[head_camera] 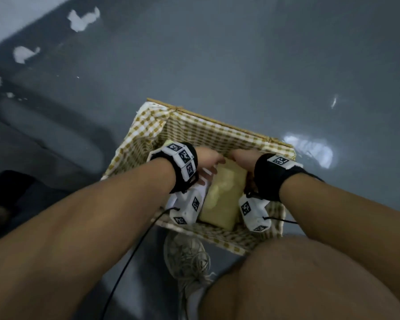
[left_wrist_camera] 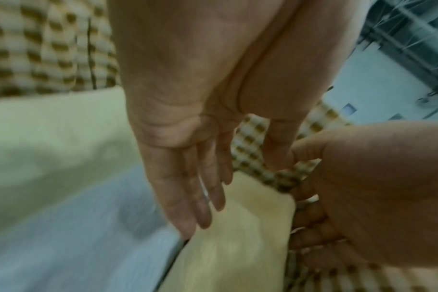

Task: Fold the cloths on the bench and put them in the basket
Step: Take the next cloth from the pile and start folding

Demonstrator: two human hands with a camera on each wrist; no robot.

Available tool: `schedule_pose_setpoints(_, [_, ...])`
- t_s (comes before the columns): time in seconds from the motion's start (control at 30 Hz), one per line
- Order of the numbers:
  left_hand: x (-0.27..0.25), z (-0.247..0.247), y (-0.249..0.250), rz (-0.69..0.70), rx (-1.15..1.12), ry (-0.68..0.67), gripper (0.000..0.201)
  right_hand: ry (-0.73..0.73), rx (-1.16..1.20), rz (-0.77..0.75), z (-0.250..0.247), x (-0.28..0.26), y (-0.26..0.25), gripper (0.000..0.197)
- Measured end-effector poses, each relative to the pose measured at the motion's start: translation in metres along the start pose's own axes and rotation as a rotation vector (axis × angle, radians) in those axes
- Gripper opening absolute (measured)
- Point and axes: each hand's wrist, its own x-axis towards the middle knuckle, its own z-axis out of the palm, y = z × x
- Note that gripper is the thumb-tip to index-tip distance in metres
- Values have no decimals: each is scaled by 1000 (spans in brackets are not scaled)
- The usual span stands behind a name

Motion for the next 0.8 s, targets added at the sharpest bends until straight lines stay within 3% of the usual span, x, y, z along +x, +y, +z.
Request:
schedule_pose_setpoints(0.03, [-11,-10,3,59,-11,15,30,3,-68,-82,-1,-18,-12,58])
schedule_pose_setpoints(0.13, [-56,-39,6,217,6,106,22,-46,-314,-286,7,-70,-47,22])
schedule_pose_setpoints(0.33, [-185,-123,-43,418,143,300,13,-216,-523,-579,68,-175,-127,34])
schedule_pose_setpoints(0.47, [-281,-184,-112,400,72,433,11,-377,-633,-769,132,-251,-166,37])
schedule_pose_setpoints(0.57, [-345,-211,-177,368,-4,644,16,-471,-696,-887,190,-297,-183,29])
schedule_pose_setpoints(0.67, [-393,-225,-243,309,-14,822,21,-541,-735,-938,254,-336,-193,21])
schedule_pose_setpoints(0.8, [-442,-224,-340,181,62,1035,21,-617,-820,-1005,341,-382,-192,28])
